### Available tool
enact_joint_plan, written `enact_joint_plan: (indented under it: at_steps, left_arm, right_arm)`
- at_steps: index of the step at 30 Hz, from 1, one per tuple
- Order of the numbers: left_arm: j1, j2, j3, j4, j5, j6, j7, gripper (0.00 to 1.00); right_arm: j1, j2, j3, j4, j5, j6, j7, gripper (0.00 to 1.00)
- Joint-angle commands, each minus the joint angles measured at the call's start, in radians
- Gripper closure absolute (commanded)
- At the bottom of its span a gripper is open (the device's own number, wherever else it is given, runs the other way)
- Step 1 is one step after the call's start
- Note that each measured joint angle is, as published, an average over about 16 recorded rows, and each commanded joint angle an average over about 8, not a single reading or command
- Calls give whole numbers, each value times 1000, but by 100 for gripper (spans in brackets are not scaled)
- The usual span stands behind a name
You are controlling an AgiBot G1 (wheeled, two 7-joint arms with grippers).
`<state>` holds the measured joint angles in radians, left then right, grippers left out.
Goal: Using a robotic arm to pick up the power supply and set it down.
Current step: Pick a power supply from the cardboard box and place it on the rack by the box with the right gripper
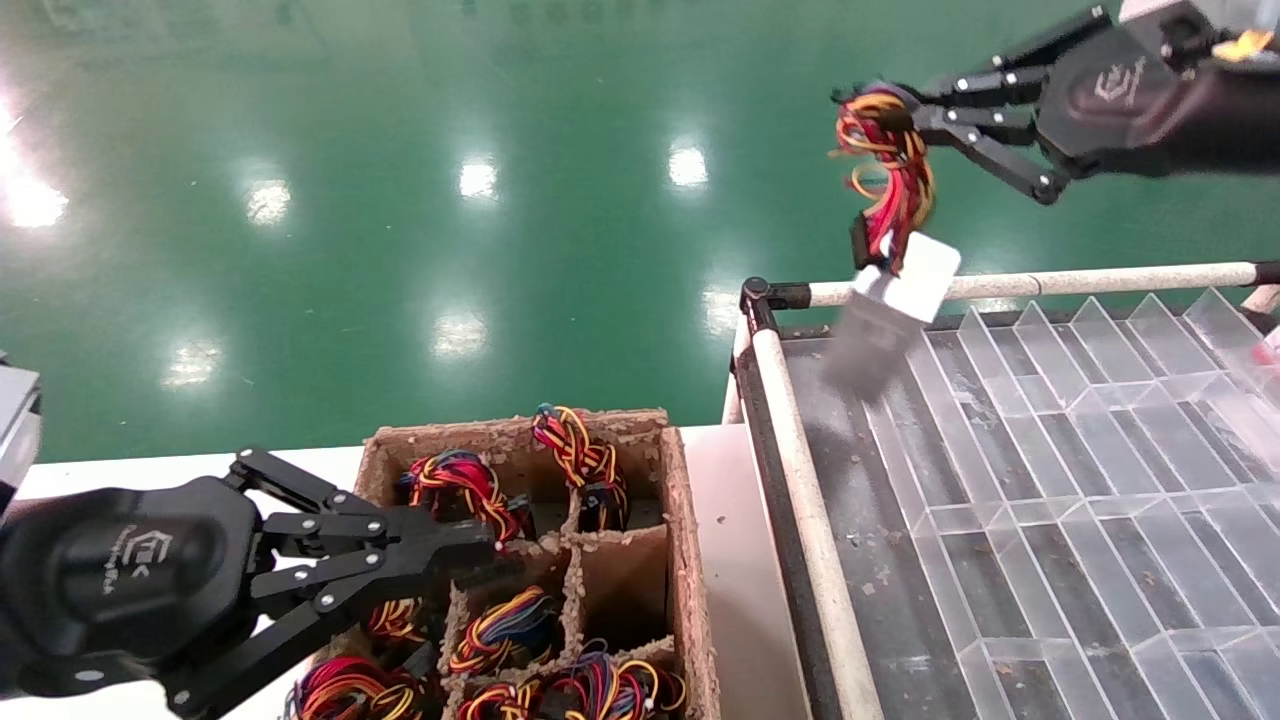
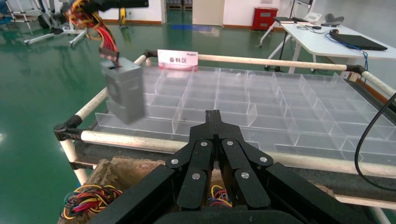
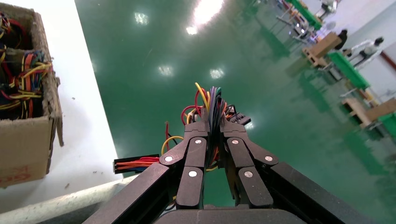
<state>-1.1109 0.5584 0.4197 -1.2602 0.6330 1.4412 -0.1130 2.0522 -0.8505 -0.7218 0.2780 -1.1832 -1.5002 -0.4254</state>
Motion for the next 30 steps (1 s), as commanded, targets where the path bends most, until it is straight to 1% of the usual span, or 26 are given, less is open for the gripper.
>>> enact_joint_plan:
  at_steps: [1,5,8,11,18,21,25,30]
  left_arm:
    - [0,0,0,0,0,0,0,100]
    - [0,0,0,0,0,0,0,100]
    - [0,0,0,0,0,0,0,100]
    - [0,0,0,0,0,0,0,100]
    - [0,0,0,0,0,0,0,100]
    - [0,0,0,0,0,0,0,100]
    - [0,0,0,0,0,0,0,100]
    - [0,0,0,0,0,0,0,100]
  right_arm:
    - [1,-6,-4,-51,-7,-6,-30,100]
    - [-5,-29,-7,-112,-10,-5,-66,100]
    - [-8,-52,-6,-150,-9,28,-89,100]
    - [-10,-82,-3,-182,-9,95,-109,100]
    - [-31,-162,7,-238,0,290,-151,100]
    - [-44,-195,13,-253,9,354,-164,100]
    - [-59,-227,22,-263,21,406,-176,100]
    - [-72,-251,25,-268,26,427,-188,100]
